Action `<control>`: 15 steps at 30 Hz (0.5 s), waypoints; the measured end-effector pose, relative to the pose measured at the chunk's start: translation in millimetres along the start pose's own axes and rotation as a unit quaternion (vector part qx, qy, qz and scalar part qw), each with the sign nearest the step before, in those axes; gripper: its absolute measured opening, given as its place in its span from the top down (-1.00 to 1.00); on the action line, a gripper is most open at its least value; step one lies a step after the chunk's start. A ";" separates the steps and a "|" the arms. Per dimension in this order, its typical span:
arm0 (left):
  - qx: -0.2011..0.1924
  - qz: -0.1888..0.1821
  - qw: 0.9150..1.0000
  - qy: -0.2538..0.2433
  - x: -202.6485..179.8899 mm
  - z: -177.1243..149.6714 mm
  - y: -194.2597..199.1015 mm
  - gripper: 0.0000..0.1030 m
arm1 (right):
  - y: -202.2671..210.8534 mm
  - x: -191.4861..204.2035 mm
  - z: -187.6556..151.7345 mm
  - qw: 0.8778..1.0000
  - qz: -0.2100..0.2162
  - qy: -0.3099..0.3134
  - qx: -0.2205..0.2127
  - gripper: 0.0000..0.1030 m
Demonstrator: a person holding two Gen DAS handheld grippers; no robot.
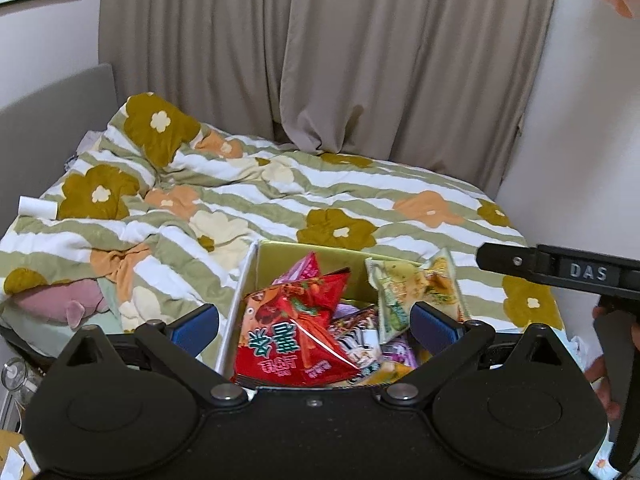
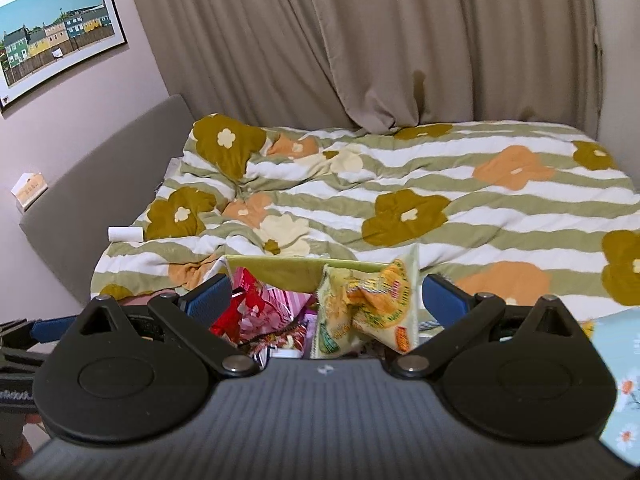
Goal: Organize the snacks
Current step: 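Open both tools over the box and move them back to the daisy tray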
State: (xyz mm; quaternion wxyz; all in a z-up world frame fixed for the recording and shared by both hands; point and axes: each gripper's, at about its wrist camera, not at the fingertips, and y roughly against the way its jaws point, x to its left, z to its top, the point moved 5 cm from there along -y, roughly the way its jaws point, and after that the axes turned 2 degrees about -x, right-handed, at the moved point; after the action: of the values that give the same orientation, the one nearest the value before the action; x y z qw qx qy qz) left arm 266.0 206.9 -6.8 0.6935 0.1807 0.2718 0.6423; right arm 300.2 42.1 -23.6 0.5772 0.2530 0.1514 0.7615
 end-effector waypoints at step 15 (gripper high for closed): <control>-0.042 -0.026 0.998 -0.033 -93.4 -17.6 49.5 -1.00 | 111.2 -73.7 -11.0 0.998 -0.034 -0.010 -0.055 -1.00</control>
State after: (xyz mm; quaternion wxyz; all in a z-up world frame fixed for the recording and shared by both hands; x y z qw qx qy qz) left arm 213.5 118.3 22.6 0.7255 0.1653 0.2261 0.6287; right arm 219.9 -59.6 9.9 0.6169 0.2238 0.1120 0.7462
